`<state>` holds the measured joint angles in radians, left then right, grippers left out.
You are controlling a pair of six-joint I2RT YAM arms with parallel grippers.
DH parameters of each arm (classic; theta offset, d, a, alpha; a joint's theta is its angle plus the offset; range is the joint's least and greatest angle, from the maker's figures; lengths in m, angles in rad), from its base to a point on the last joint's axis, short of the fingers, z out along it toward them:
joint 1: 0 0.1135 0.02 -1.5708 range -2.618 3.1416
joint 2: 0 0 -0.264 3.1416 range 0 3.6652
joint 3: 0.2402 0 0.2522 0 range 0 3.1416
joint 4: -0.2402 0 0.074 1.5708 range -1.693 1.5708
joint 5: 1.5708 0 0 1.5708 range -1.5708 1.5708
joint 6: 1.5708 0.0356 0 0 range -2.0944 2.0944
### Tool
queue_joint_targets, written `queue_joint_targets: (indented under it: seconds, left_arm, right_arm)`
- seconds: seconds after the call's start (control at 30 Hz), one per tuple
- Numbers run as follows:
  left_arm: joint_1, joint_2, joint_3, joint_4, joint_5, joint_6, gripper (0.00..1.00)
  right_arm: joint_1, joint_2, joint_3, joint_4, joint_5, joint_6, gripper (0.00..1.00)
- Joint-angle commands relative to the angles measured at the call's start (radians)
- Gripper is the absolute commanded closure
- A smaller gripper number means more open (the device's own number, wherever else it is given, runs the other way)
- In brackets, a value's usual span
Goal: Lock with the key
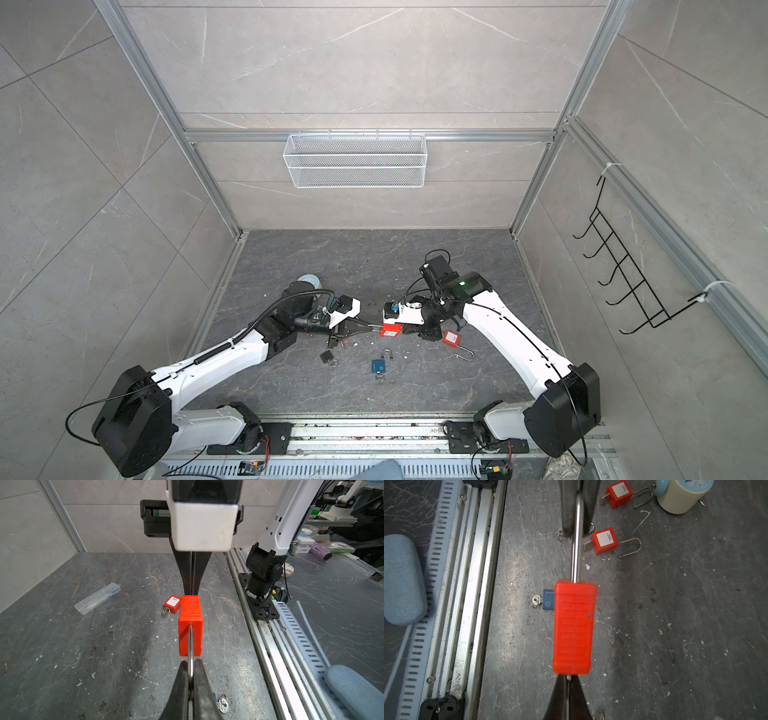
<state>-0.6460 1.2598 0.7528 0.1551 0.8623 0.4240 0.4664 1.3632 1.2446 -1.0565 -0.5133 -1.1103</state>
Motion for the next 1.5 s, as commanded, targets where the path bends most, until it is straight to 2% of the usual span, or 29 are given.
queue_joint_targets:
  seconds: [0.0, 0.23, 0.33, 0.43, 0.5, 0.57, 0.67, 0.77, 0.9, 1.13, 1.3, 1.47]
  left_arm:
    - [0.013, -0.054, 0.064, -0.086, 0.013, 0.094, 1.00]
    - [0.039, -0.032, 0.110, -0.155, 0.019, 0.139, 1.00]
    - [0.046, 0.002, 0.158, -0.226, 0.017, 0.166, 1.00]
    - [0.060, 0.080, 0.274, -0.427, 0.029, 0.208, 1.00]
    - [0.062, 0.160, 0.399, -0.658, 0.016, 0.294, 1.00]
    - [0.062, 0.229, 0.502, -0.819, -0.012, 0.352, 1.00]
    - [0.062, 0.327, 0.618, -0.964, -0.064, 0.388, 1.00]
    - [0.061, 0.421, 0.710, -1.043, -0.141, 0.386, 1.00]
    - [0.061, 0.553, 0.843, -1.151, -0.185, 0.397, 1.00]
    - [0.056, 0.762, 1.046, -1.360, -0.214, 0.437, 1.00]
    - [0.054, 0.855, 1.112, -1.393, -0.224, 0.446, 1.00]
    - [0.051, 0.956, 1.218, -1.443, -0.255, 0.472, 1.00]
  right_arm:
    - [-0.070, -0.034, -0.032, -0.034, 0.042, -0.011, 1.00]
    - [-0.117, -0.062, -0.102, 0.003, 0.052, 0.002, 1.00]
    - [-0.130, -0.067, -0.116, 0.043, 0.091, 0.057, 1.00]
    - [-0.158, -0.095, -0.147, 0.127, 0.122, 0.149, 1.00]
    - [-0.168, -0.134, -0.189, 0.204, 0.117, 0.219, 1.00]
    - [-0.169, -0.177, -0.242, 0.261, 0.124, 0.259, 1.00]
    - [-0.169, -0.227, -0.303, 0.332, 0.161, 0.323, 1.00]
    - [-0.169, -0.261, -0.354, 0.405, 0.177, 0.402, 1.00]
    - [-0.168, -0.291, -0.389, 0.481, 0.150, 0.496, 1.00]
    - [-0.153, -0.305, -0.400, 0.501, 0.124, 0.539, 1.00]
    - [-0.154, -0.276, -0.402, 0.517, 0.116, 0.582, 1.00]
    - [-0.151, -0.201, -0.385, 0.558, 0.090, 0.764, 1.00]
